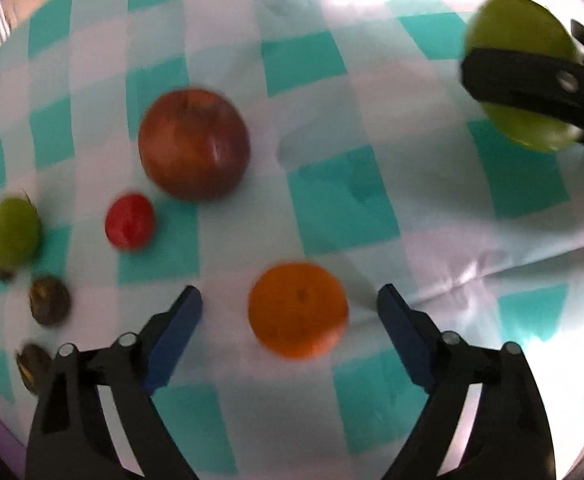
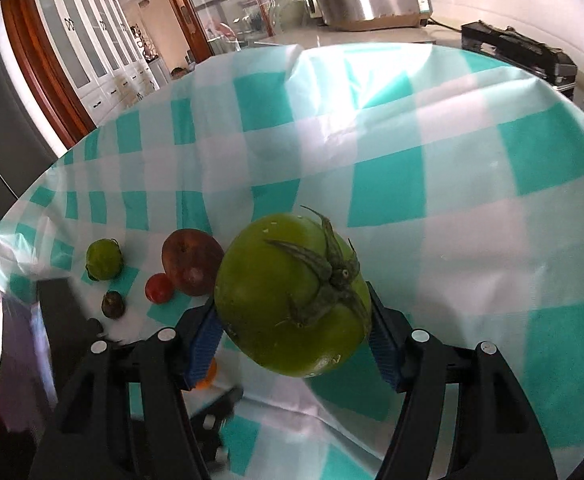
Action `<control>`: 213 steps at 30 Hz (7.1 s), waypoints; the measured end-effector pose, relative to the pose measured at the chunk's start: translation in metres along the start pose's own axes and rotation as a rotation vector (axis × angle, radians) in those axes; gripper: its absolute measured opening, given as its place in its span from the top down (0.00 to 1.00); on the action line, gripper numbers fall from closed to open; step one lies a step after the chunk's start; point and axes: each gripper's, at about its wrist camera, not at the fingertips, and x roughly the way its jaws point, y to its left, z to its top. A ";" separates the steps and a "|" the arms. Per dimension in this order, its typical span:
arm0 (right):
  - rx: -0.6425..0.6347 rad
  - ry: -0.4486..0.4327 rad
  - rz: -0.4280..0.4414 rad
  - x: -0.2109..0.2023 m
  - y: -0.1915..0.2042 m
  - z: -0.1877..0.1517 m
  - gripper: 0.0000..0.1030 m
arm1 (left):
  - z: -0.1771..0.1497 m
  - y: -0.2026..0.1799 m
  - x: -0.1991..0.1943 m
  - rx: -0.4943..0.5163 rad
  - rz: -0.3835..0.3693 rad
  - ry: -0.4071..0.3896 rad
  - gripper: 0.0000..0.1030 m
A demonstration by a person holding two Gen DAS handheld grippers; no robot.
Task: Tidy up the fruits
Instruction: 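Grasp the green tomato with the right tool while the left tool grasps a small orange, then carry the green tomato and small orange over the white box, then open both tools to release the green tomato and orange into the box, then move both open tools back toward the remaining fruits on the table, then grasp the red apple with the right tool while the left tool grasps a brown chestnut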
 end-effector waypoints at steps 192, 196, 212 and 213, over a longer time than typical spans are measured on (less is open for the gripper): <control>0.306 0.257 -0.015 0.139 0.099 0.018 0.23 | -0.147 0.080 -0.084 -0.233 0.034 0.117 0.02; 0.216 0.245 -0.100 0.149 0.113 0.020 0.24 | -0.132 0.088 -0.078 -0.263 0.056 0.094 0.02; 0.100 0.252 -0.041 0.144 0.112 0.013 0.38 | -0.069 0.172 -0.035 -0.492 0.206 -0.004 0.02; 0.100 0.254 -0.035 0.144 0.112 0.013 0.38 | -0.068 0.176 -0.032 -0.490 0.212 -0.002 0.02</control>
